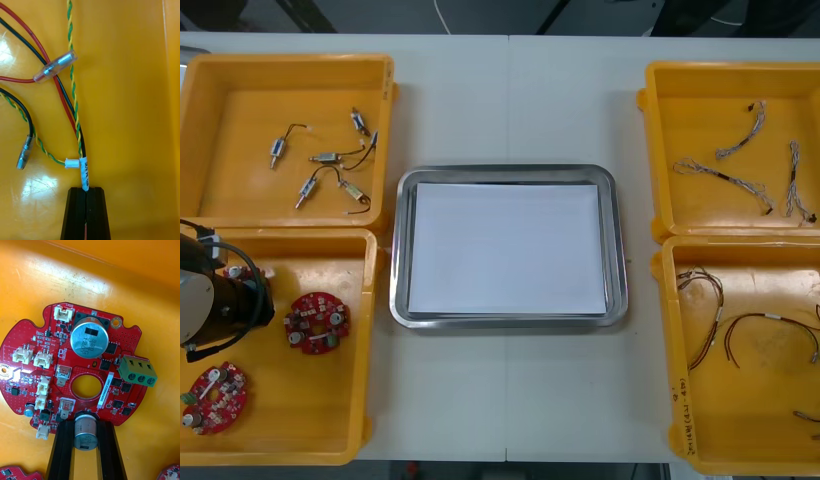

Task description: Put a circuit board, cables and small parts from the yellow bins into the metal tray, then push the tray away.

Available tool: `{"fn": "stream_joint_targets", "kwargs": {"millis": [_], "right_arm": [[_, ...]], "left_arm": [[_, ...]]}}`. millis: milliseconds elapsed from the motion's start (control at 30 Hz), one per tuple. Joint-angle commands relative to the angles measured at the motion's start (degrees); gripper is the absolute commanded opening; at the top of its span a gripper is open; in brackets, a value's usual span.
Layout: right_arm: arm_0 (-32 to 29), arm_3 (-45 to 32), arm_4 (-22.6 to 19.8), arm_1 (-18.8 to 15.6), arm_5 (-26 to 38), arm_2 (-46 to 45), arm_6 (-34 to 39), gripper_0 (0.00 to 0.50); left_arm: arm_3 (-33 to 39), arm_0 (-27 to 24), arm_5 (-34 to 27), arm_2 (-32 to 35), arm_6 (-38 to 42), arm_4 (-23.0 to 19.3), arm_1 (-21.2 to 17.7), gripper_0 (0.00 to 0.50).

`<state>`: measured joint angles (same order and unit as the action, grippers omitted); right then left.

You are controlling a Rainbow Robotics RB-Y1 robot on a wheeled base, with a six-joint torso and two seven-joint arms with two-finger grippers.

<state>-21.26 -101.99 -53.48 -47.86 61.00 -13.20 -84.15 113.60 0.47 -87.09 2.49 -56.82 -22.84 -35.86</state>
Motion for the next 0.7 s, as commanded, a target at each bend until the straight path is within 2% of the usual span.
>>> {"fn": "stream_joint_targets", "kwargs": {"millis": [33,367,467,700], "right_arm": [[0.3,-3.2,-1.0,-1.4,4.5,-2.8,-2.2,0.0],[0.5,-12.1,-1.5,-1.4,17.0,-13.0,-3.2,0.0],[1.6,-15.2,-2.1,-1.4,22.3,-16.0,-3.3,0.0],[4.6,-19.8,-3.2,-1.4,31.2,-19.8,-3.7,0.0]], "left_arm": [[1.4,0.8,-0.3,2.1,4.2,-3.5,-0.7,0.0],[7.9,-1.2,-9.7,6.1,3.2,-9.0,-4.8,0.0],[8.5,-3.1,-13.1,7.5,3.1,-12.7,-6.8,0.0],[9.9,-7.7,-19.4,8.1,3.5,-18.4,-10.9,0.0]]}}
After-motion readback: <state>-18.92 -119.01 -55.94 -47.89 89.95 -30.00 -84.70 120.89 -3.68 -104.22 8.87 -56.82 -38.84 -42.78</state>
